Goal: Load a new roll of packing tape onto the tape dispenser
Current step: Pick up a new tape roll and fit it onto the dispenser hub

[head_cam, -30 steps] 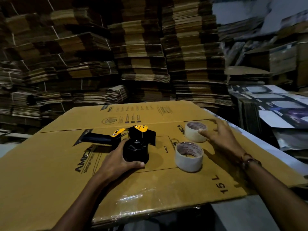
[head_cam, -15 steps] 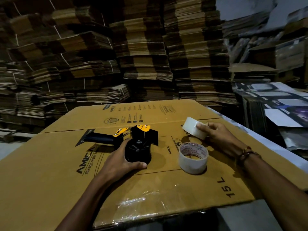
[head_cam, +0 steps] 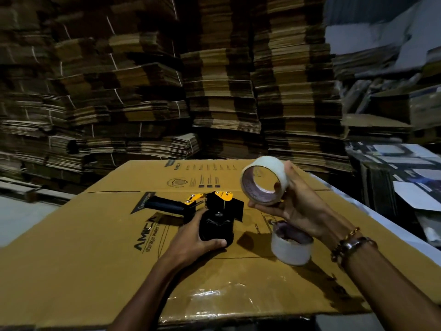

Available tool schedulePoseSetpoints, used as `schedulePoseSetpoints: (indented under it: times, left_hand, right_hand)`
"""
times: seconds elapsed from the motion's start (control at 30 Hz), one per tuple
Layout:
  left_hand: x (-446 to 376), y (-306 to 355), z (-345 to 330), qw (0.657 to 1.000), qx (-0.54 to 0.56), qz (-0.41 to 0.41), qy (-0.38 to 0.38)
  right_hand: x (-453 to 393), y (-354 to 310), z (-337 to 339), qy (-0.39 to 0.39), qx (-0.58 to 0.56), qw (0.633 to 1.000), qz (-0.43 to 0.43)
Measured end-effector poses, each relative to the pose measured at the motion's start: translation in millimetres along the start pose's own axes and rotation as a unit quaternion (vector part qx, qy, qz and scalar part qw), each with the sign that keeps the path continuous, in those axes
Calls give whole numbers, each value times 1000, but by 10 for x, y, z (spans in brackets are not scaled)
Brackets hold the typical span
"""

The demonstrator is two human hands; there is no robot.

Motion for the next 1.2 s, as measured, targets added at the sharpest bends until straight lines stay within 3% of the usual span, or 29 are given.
schedulePoseSetpoints:
  times: [0.17,0.5,0.77,1.2]
  left_hand:
    - [-15,34,-18,1000,-3,-4,-11]
    - [-33,2,-5,1000,3,-14,-14]
    - [-41,-49,-15,1000,5,-5,-29]
    - [-43,43,-13,998,30,-31,-37]
  right_hand:
    - [-35,230,-332,-11,3,1000,-24]
    - [-110,416,-351,52,168,984,36]
    - [-173,365,-401,157,379,901,141]
    - [-383,668,-467,112,413,896,122]
Point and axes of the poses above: each hand's wrist, its own x-axis away from the middle knuckle, its own z-axis out of the back of the hand, y = z × x, the point moved 10 cm from there along -x, towards the middle knuckle, and after that the axes turned 12 degrees about -z, right-handed, at the moved point
